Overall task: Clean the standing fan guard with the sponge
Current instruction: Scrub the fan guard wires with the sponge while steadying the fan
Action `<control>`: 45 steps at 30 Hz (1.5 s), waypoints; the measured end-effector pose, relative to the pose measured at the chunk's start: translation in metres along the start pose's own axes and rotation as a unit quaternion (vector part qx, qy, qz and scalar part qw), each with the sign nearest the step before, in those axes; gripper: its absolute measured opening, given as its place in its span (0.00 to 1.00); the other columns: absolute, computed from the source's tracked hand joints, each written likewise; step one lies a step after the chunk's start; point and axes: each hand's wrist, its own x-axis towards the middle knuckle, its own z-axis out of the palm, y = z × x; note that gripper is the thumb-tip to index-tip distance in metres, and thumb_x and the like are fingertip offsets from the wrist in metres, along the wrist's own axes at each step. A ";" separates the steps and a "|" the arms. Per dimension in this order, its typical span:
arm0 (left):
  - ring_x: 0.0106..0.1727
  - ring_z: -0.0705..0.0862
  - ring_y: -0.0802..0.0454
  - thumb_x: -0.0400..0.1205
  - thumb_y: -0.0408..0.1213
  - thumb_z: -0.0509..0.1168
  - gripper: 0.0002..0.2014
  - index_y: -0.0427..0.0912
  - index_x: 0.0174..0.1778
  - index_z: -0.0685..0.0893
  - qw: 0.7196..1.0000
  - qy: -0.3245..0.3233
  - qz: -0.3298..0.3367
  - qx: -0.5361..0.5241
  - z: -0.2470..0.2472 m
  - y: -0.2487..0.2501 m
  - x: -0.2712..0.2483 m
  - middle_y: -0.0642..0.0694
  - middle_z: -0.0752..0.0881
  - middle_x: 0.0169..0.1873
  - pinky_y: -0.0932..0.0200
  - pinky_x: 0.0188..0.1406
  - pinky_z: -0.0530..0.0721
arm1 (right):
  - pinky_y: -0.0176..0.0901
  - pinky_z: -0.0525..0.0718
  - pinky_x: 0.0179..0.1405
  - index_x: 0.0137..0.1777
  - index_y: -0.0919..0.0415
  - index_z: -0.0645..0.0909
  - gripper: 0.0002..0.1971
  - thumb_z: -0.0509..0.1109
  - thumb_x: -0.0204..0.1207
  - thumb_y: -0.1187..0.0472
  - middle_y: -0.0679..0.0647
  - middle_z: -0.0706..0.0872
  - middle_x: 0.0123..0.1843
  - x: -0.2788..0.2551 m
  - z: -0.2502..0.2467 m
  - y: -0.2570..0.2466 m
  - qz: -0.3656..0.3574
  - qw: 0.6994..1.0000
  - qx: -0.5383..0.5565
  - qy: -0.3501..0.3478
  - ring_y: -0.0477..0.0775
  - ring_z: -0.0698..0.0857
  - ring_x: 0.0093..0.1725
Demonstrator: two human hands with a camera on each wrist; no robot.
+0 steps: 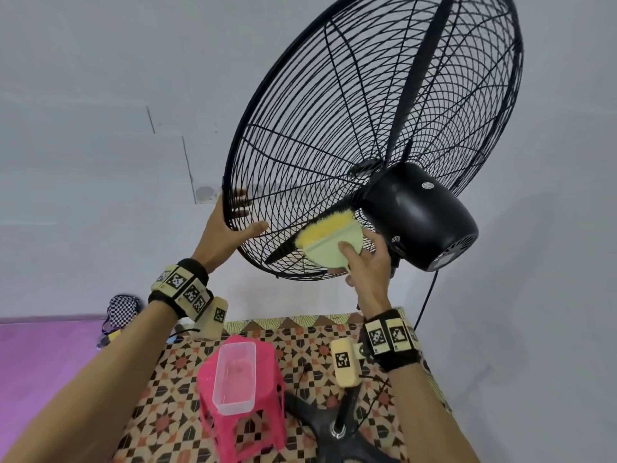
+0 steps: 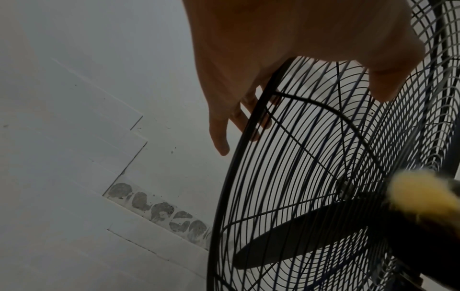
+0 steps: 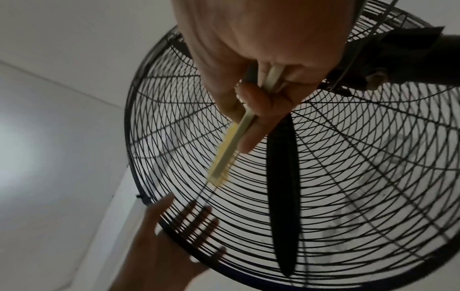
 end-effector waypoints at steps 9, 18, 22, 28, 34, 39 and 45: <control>0.73 0.83 0.54 0.65 0.69 0.82 0.53 0.51 0.84 0.71 1.000 0.001 -0.013 -0.028 0.000 -0.001 -0.002 0.52 0.83 0.74 0.35 0.78 0.78 | 0.35 0.76 0.19 0.73 0.46 0.77 0.23 0.76 0.82 0.63 0.54 0.91 0.62 0.005 -0.014 0.031 0.018 1.000 -0.023 -0.003 0.64 0.95 0.42; 0.74 0.83 0.54 0.63 0.71 0.82 0.55 0.52 0.84 0.71 0.999 -0.003 -0.018 -0.029 -0.002 -0.001 -0.003 0.52 0.83 0.75 0.33 0.79 0.78 | 0.40 0.81 0.26 0.75 0.41 0.75 0.26 0.78 0.82 0.59 0.51 0.91 0.63 0.003 -0.003 0.026 -0.022 0.998 -0.063 -0.002 0.60 0.95 0.48; 0.74 0.83 0.55 0.64 0.72 0.81 0.55 0.53 0.84 0.71 1.000 -0.008 -0.009 -0.017 -0.001 0.000 -0.004 0.52 0.82 0.75 0.37 0.79 0.78 | 0.39 0.82 0.26 0.76 0.49 0.71 0.26 0.74 0.83 0.67 0.46 0.89 0.58 -0.004 -0.012 0.020 -0.012 0.999 -0.035 -0.002 0.56 0.94 0.34; 0.73 0.83 0.55 0.64 0.71 0.81 0.54 0.52 0.84 0.71 1.000 0.002 -0.010 -0.022 0.001 -0.003 -0.003 0.52 0.83 0.74 0.36 0.78 0.79 | 0.39 0.90 0.42 0.70 0.56 0.76 0.22 0.78 0.80 0.69 0.46 0.90 0.54 -0.004 0.001 0.011 -0.035 0.997 0.060 0.042 0.51 0.94 0.41; 0.73 0.83 0.55 0.66 0.69 0.81 0.52 0.52 0.84 0.71 1.000 0.001 -0.004 -0.017 0.001 -0.005 -0.003 0.52 0.82 0.74 0.42 0.77 0.79 | 0.36 0.91 0.39 0.69 0.55 0.78 0.21 0.78 0.80 0.67 0.53 0.88 0.55 -0.014 -0.002 0.029 -0.029 0.994 0.017 0.106 0.41 0.92 0.36; 0.72 0.83 0.59 0.64 0.71 0.80 0.54 0.53 0.84 0.71 0.999 0.012 0.003 -0.030 0.005 -0.006 -0.004 0.54 0.82 0.74 0.52 0.72 0.79 | 0.35 0.88 0.49 0.72 0.48 0.83 0.26 0.83 0.75 0.60 0.44 0.87 0.58 -0.025 0.009 0.019 -0.062 0.986 0.086 0.128 0.33 0.90 0.50; 0.67 0.82 0.72 0.63 0.63 0.83 0.52 0.56 0.83 0.70 0.999 0.002 0.012 -0.034 0.006 -0.005 -0.005 0.58 0.81 0.74 0.63 0.64 0.78 | 0.33 0.88 0.46 0.70 0.54 0.87 0.22 0.82 0.76 0.67 0.58 0.93 0.57 -0.025 0.027 0.020 -0.053 0.962 0.197 0.180 0.45 0.91 0.41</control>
